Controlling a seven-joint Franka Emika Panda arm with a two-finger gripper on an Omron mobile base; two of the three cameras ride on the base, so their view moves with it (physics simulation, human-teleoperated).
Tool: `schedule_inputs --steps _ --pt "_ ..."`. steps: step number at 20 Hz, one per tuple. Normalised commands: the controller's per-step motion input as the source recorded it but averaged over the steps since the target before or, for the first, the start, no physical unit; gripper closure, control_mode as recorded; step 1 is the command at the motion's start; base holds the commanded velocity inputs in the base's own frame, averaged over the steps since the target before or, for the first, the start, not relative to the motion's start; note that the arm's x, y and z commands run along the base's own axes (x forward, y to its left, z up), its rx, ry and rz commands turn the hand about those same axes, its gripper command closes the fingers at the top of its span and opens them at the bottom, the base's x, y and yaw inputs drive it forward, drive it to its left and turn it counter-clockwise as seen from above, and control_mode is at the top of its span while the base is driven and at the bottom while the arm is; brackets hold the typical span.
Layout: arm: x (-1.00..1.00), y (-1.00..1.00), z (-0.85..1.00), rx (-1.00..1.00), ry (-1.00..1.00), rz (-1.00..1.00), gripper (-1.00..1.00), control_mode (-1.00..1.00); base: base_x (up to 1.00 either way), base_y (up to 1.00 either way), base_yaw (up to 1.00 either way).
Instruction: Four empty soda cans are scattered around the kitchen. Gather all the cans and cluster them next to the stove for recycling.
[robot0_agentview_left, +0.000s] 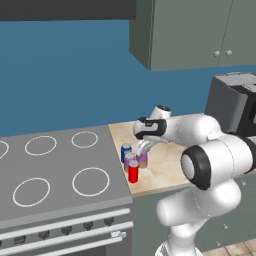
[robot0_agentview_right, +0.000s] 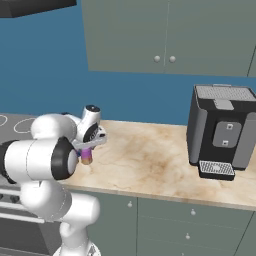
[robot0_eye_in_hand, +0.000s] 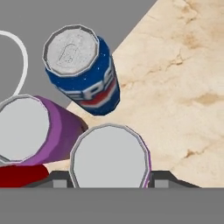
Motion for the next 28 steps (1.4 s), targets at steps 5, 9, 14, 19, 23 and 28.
schedule_inputs --steps 5,9,14,19,23,28 --pt "-0.33 0.0 -0.22 0.0 0.0 0.04 -1.0 -1.0 0.0 0.0 0.0" --pt "-0.52 0.0 0.01 0.0 -0.06 0.01 -1.0 -1.0 0.0 0.0 0.0" --pt "-0.26 0.0 0.29 0.0 -0.07 0.0 -1.0 -1.0 0.0 0.0 0.0" --pt "-0.12 0.0 0.57 0.0 -0.06 0.0 -1.0 -1.0 0.0 0.0 0.0" --pt "-0.38 0.0 0.86 0.0 -0.06 0.0 -1.0 -1.0 0.0 0.0 0.0" --pt "-0.57 -0.2 0.79 0.0 -0.01 -0.1 -1.0 -1.0 0.0 0.0 0.0"
